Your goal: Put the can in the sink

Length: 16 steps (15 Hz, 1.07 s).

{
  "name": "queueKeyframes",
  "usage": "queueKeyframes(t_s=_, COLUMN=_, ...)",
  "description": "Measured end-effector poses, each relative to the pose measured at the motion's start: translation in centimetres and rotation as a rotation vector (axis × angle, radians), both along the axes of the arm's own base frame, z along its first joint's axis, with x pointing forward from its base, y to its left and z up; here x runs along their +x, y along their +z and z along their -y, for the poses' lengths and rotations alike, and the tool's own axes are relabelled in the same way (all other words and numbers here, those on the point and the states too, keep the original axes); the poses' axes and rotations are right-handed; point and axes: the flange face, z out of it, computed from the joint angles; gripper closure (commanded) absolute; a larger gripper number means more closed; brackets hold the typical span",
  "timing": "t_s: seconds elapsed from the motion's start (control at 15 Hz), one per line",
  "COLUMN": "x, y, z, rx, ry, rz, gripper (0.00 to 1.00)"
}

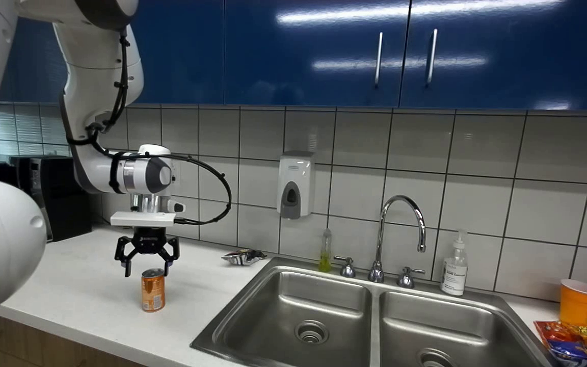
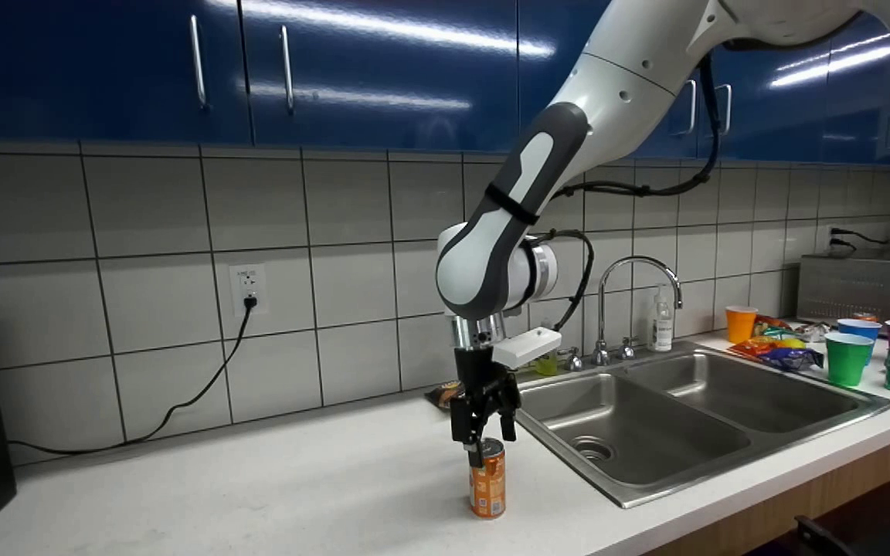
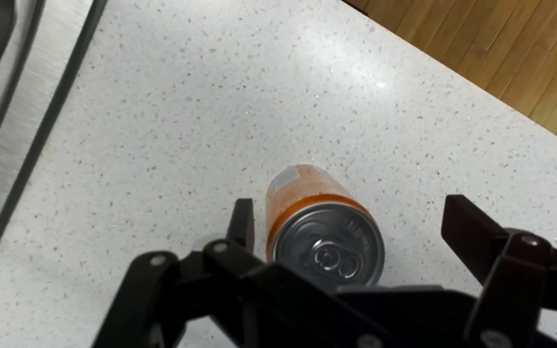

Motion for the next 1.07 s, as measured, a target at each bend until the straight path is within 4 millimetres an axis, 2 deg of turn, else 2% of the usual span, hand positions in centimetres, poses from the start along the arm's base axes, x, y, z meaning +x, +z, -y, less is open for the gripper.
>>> queueKeyframes(t_s=1.07, x=-0.2, y=-2.1, z=0.0, rx=-0.020, ry=0.014, rz=-0.013, gripper=0.00)
